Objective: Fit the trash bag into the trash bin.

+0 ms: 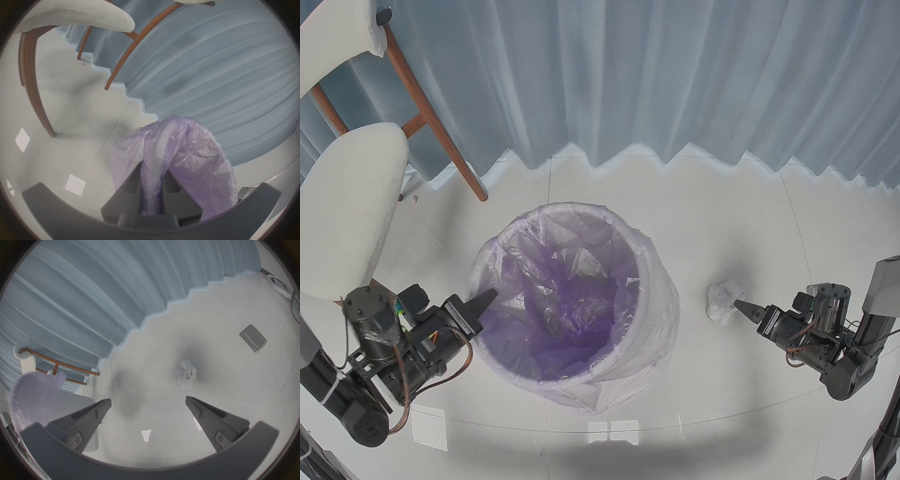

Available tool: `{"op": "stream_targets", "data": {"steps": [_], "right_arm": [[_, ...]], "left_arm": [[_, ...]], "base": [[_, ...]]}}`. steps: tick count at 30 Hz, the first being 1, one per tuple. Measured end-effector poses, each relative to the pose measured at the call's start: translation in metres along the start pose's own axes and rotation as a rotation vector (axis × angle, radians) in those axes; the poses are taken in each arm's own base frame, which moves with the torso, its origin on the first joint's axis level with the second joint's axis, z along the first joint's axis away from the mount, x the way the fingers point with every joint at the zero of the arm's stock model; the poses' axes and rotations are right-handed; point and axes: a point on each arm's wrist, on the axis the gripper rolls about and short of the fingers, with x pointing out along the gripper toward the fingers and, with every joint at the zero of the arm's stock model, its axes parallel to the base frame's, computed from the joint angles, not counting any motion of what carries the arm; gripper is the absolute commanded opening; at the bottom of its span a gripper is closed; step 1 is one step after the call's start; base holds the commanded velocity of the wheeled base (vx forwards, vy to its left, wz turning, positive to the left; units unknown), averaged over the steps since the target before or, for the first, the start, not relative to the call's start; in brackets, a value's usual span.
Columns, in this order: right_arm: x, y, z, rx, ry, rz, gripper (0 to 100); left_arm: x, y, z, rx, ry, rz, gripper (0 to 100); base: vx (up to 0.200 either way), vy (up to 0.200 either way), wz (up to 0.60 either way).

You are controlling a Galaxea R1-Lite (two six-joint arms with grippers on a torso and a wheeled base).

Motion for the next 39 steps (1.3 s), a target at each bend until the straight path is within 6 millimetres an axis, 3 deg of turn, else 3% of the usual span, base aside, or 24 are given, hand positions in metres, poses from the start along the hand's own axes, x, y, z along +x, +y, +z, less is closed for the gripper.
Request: {"op": "stream_targets", "data": {"steps": [5,15,35,36,39], "right_arm": [[-0.004,0.010,-0.004,0.041,-0.027,-0.024,100],[-0.018,0.025,-0.017,0.066,-0.007,-0.024,100],[-0.019,0.041,-0.023,0.043,-0.036,0.012,100],[-0.019,0.043,-0.024,0.041,-0.036,0.015,100],[-0.019,0.048,-0.028,0.036,-0.031,0.023,100]], "left_arm": [[0.038,0.003,-0.008,0.063,-0.019,0.031,0],[0.092,0.021,-0.036,0.187,-0.027,0.105,0],[0.158,0.035,-0.074,0.269,-0.122,0.115,0],[0.159,0.034,-0.076,0.270,-0.118,0.111,100],[0.160,0.034,-0.082,0.273,-0.104,0.108,100]], "base": [[0.000,0.000,0.00],[0.000,0.000,0.00],[0.000,0.000,0.00],[0.000,0.000,0.00],[0.000,0.000,0.00]]}}
